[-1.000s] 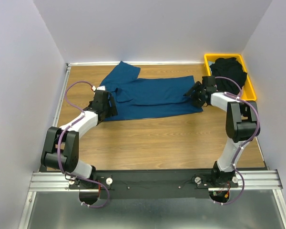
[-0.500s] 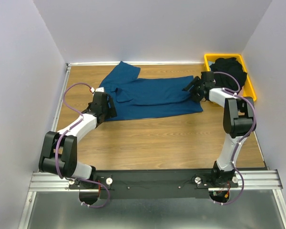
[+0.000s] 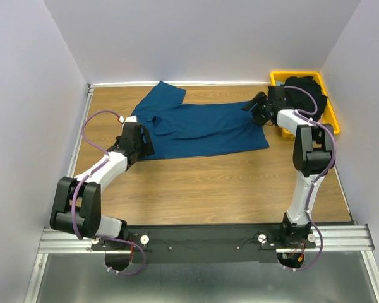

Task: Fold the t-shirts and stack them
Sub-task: Fold the tshirt

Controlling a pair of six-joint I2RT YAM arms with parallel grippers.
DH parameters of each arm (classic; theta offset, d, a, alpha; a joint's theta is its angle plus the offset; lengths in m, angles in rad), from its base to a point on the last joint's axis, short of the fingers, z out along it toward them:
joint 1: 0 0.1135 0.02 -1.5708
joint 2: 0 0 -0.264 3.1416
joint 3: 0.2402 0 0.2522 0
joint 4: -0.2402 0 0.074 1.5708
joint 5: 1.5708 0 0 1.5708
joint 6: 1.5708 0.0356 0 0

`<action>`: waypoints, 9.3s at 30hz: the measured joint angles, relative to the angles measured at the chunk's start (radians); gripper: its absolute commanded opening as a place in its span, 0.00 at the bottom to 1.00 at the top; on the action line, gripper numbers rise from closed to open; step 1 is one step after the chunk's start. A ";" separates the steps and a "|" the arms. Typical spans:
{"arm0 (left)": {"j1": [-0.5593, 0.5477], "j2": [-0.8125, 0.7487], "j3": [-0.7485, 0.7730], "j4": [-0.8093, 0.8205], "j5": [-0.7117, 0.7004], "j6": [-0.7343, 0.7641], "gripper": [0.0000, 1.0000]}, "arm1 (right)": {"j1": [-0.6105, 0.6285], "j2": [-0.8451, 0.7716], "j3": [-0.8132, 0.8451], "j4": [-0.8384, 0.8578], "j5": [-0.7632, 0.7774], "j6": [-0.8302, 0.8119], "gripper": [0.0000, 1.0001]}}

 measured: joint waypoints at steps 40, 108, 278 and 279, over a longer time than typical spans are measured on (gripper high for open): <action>0.135 0.197 0.056 0.038 0.061 -0.011 0.67 | -0.190 -0.404 -0.680 0.133 -0.140 -0.077 0.54; 0.170 -0.288 -0.156 0.068 0.050 0.006 0.80 | -0.016 -0.249 -0.406 0.002 -0.092 -0.067 0.73; 0.198 -0.272 -0.208 -0.052 0.014 -0.314 0.71 | 0.086 -0.606 -0.608 -0.123 0.129 -0.314 0.72; 0.202 -0.269 -0.214 -0.047 0.013 -0.325 0.70 | 0.050 -0.613 -0.625 -0.118 0.113 -0.305 0.72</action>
